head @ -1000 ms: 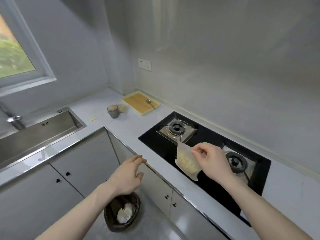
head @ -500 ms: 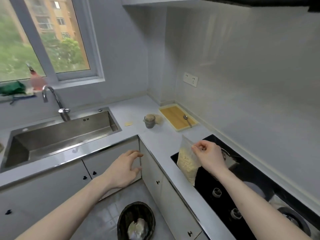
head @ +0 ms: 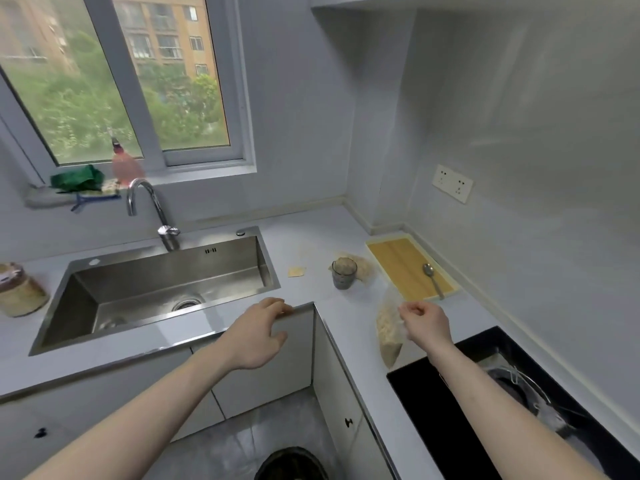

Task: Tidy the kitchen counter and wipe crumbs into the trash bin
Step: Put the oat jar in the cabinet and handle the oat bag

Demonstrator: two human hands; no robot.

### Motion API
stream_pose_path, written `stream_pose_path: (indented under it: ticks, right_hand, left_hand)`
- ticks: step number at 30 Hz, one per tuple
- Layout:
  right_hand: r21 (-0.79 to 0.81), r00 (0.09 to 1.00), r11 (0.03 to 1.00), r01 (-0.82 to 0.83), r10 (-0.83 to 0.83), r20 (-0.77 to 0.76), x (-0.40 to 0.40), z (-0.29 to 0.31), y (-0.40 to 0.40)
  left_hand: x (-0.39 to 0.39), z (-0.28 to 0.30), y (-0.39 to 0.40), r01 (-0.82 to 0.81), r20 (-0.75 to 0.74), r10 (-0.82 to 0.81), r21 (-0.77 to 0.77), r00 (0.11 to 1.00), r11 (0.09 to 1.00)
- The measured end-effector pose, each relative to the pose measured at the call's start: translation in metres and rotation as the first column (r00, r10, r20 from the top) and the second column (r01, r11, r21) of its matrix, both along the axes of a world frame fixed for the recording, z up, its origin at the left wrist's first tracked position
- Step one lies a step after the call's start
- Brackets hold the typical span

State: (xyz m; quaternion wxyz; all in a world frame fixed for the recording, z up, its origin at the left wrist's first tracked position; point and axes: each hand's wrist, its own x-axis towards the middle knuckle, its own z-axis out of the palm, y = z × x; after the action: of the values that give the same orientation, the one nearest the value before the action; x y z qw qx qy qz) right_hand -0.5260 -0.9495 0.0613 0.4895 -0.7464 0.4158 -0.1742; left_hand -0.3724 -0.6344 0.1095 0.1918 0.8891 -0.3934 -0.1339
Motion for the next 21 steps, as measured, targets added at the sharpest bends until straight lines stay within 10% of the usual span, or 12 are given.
stream_pose_path:
  ticks: [21]
  right_hand:
    - [-0.019, 0.919, 0.938, 0.346, -0.342, -0.195, 0.185, -0.054, -0.092]
  left_hand:
    - [0.289, -0.166, -0.123, 0.239, -0.204, -0.169, 0.398, 0.964, 0.886]
